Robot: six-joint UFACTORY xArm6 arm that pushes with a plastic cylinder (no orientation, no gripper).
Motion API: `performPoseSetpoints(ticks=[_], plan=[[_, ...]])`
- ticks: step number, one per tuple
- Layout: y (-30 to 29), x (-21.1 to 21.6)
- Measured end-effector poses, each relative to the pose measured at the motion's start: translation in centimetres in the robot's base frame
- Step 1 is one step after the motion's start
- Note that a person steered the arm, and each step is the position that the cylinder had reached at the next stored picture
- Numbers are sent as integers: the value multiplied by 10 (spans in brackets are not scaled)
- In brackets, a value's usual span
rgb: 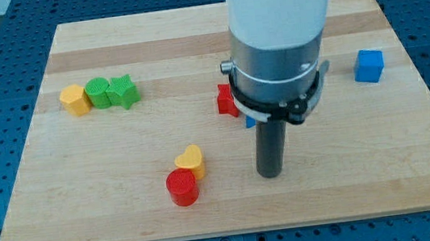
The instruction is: Slide yellow heart closer to group of blocks
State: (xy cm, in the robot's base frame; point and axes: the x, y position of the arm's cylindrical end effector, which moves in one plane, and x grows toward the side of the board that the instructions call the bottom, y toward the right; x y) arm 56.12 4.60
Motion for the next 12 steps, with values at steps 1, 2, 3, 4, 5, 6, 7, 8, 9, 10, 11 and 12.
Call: performPoseSetpoints(ticks=[1, 2, 3, 4, 5, 6, 7, 8, 9, 10, 11, 12], plan=[[-5, 12], [-25, 12], [-50, 12], [-73, 12], [-91, 11], [-106, 11], [-107, 11], [-101, 2], [-100, -20], [-92, -27], [-72, -28], [-61, -38]])
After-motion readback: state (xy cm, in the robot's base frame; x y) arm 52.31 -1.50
